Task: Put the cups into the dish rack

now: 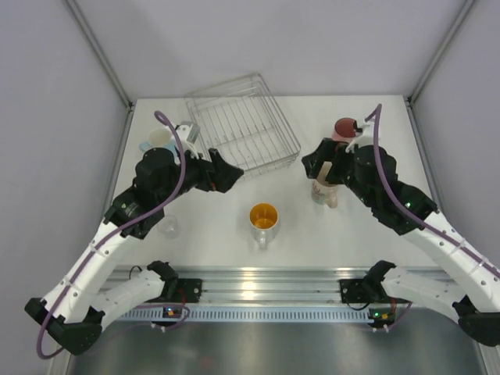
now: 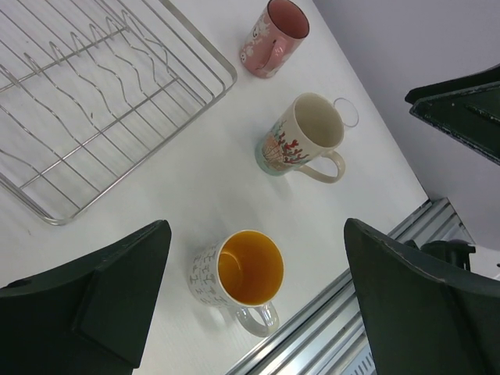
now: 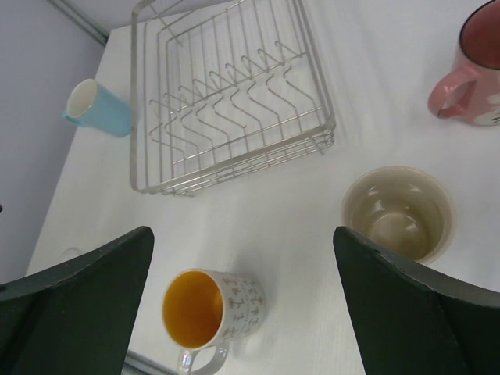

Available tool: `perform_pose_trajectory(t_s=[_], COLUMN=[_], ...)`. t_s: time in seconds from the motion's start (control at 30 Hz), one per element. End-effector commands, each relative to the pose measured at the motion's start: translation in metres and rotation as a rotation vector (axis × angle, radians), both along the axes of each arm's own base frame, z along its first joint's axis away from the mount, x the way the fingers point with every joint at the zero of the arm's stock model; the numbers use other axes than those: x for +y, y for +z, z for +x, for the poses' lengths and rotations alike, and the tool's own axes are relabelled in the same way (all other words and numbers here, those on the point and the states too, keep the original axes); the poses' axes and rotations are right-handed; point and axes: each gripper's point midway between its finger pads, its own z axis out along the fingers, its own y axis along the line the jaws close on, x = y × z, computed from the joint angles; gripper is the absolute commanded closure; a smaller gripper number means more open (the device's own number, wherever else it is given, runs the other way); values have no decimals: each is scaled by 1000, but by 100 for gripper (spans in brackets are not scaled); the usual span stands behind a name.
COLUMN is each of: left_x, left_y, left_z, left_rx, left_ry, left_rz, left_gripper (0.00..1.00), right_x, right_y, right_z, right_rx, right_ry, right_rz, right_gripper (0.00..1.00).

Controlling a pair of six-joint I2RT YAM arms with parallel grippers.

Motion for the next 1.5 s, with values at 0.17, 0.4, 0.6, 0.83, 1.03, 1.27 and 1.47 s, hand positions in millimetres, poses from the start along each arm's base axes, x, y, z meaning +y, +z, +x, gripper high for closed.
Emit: perform_pose_trajectory(t_s=[0.17, 0.4, 0.6, 0.83, 1.03, 1.27, 1.47], left_x=[4, 29, 17, 0, -2, -21, -29], left_y=[-15, -19, -26, -19, -13, 0, 7], left_z=[9, 20, 8, -9, -14, -24, -15], left_rx=[31, 84, 51, 55, 16, -29, -34], left_ry=[59, 265, 128, -10, -41, -160, -168], left_rz=[11, -48, 19, -14, -35, -120, -134], left_gripper=[2, 2, 2, 2, 2, 2, 2], right_x=[-67, -139, -168, -180, -182, -177, -177], right_y=[36, 6, -33, -66, -55, -58, -89], right_z=[43, 80, 97, 117, 149, 185, 216], right_rx=[-60, 61, 223, 361, 323, 327, 374], right_ry=[-215, -440, -573, -628, -625, -603, -600], right_rz=[-91, -55, 97, 52, 59, 77, 46], right_gripper=[1, 2, 9, 19, 33, 38, 40])
